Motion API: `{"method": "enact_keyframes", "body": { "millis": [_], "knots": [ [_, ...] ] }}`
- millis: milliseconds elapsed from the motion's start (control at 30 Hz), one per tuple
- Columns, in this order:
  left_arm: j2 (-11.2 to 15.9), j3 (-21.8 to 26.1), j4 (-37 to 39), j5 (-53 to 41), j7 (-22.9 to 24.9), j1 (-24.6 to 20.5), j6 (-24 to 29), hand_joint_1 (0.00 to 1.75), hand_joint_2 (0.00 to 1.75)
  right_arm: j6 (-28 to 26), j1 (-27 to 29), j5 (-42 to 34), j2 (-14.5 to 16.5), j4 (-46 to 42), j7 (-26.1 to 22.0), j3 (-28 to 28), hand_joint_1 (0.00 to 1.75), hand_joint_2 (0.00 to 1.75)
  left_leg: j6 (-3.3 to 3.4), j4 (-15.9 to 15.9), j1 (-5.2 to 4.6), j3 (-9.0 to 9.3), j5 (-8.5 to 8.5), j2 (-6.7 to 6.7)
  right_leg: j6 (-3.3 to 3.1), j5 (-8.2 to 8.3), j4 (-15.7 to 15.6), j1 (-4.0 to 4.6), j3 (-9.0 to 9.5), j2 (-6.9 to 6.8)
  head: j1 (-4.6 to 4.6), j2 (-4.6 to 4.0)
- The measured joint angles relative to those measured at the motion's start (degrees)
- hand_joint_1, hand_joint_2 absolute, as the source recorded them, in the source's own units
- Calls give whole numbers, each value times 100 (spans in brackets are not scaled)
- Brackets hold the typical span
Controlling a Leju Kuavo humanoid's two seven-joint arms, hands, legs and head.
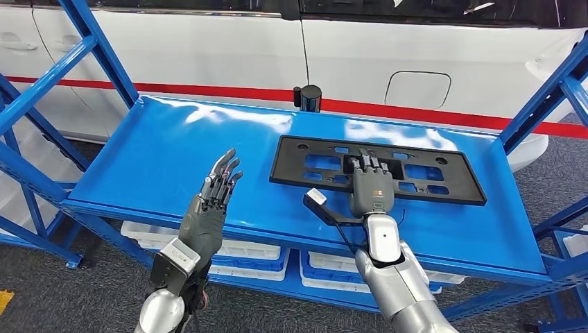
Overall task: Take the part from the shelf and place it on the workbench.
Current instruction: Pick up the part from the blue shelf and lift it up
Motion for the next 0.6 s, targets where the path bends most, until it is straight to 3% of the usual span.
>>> {"method": "enact_keyframes", "body": {
  "millis": [400,533,600],
  "knots": [
    [0,22,32,48,61,76,-1,0,0,-257,310,1,-14,-376,144,-128,175,175,8,0,1,22,-5,-10,2,-1,-31,4,42,-4,1,0],
    [0,59,31,47,90,155,13,0,175,-636,808,-1,8,-1051,175,-247,169,175,13,0,1,3,-9,-15,4,-2,-36,3,33,-10,2,0],
    [0,77,28,33,92,202,20,0,175,-910,1071,-1,5,-1459,119,-273,164,175,16,0,0,-10,-11,-14,4,-2,-36,2,22,-9,1,0]
  ]
}}
